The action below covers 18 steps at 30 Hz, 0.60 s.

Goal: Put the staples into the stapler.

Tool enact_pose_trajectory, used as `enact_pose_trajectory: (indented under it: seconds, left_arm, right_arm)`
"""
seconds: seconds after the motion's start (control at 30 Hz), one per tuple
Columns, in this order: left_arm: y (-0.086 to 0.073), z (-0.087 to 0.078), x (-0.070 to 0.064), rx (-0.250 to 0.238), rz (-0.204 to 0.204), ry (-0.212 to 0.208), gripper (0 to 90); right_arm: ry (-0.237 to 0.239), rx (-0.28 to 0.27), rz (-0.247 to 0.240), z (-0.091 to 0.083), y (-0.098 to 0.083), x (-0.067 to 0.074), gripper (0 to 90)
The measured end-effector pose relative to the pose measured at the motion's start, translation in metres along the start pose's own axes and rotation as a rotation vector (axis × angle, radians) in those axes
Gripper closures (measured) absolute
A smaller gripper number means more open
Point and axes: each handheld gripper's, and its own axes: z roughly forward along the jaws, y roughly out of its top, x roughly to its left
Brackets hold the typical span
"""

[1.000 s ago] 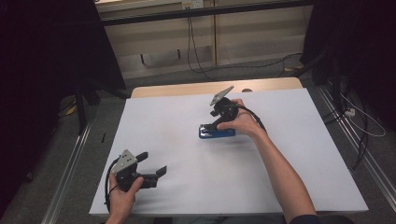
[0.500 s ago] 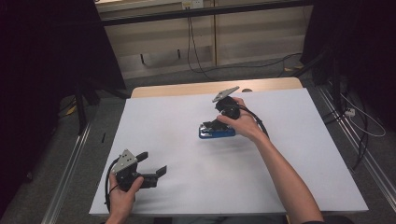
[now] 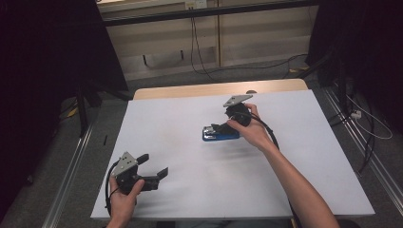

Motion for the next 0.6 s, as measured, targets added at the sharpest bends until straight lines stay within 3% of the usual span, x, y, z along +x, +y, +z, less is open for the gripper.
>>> enact_pose_trajectory:
  seconds: [0.17,0.27,0.37,0.6]
  left_arm:
    - [0.000,0.000,0.000,0.007,-0.001,0.004,5.2]
    - [0.000,0.000,0.000,0.008,-0.003,0.009,5.2]
    - [0.000,-0.001,0.001,0.004,-0.003,0.011,5.2]
    - [-0.001,0.000,0.003,0.011,-0.006,0.025,5.2]
  right_arm:
    - [-0.042,-0.021,0.014,-0.008,-0.007,-0.002,4.4]
    - [-0.109,-0.023,0.051,-0.014,-0.011,-0.001,4.7]
    - [-0.133,-0.052,0.088,-0.021,-0.016,-0.001,4.6]
    - [-0.175,-0.072,0.113,-0.035,-0.028,-0.003,4.7]
